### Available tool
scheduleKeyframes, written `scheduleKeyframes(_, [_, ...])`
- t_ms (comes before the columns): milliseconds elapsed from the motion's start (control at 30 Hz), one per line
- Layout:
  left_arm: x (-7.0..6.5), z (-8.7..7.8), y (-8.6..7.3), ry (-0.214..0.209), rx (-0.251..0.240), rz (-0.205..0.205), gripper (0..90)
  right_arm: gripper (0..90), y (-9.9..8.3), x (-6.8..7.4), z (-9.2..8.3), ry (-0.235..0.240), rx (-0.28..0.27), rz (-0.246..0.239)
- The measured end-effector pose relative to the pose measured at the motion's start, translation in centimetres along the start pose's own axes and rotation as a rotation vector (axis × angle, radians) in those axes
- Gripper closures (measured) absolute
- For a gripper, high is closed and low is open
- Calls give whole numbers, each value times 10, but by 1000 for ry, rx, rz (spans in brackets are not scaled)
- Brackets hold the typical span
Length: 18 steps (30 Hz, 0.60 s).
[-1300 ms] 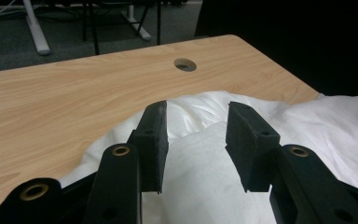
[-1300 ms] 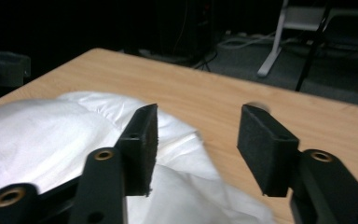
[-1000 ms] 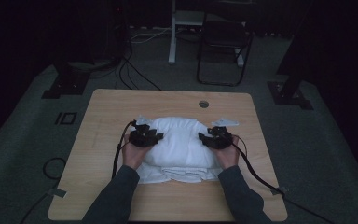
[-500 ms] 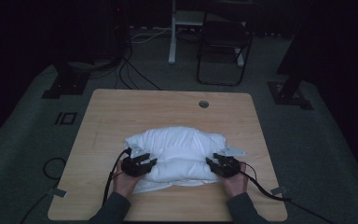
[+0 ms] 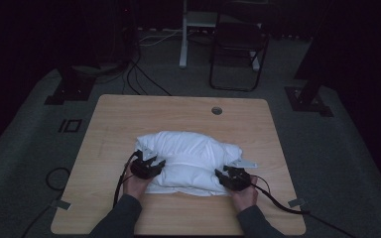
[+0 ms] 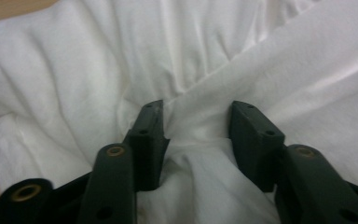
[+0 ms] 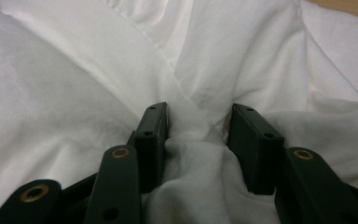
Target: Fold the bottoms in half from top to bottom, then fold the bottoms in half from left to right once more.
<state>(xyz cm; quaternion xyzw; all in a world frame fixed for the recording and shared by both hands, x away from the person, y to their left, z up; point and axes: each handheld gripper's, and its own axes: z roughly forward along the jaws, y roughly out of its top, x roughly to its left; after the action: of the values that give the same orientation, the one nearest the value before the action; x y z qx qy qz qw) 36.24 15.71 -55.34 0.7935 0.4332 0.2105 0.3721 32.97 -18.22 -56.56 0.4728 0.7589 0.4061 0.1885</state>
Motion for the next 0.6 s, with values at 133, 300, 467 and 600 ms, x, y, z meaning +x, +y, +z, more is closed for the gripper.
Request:
scheduleKeyframes(133, [3, -15, 1, -22, -15, -91, 435, 565, -1, -1, 0, 5, -4, 2])
scheduleKeyframes(300, [9, -29, -1, 57, -43, -124, 211, 564, -1, -2, 0, 14, -8, 4])
scheduleKeyframes(467, [21, -22, -13, 145, -6, -190, 53, 563, -2, -3, 0, 18, -14, 4])
scheduleKeyframes(600, [23, -16, -15, 157, 24, -201, 12, 562, -2, -3, 0, 20, -15, 0])
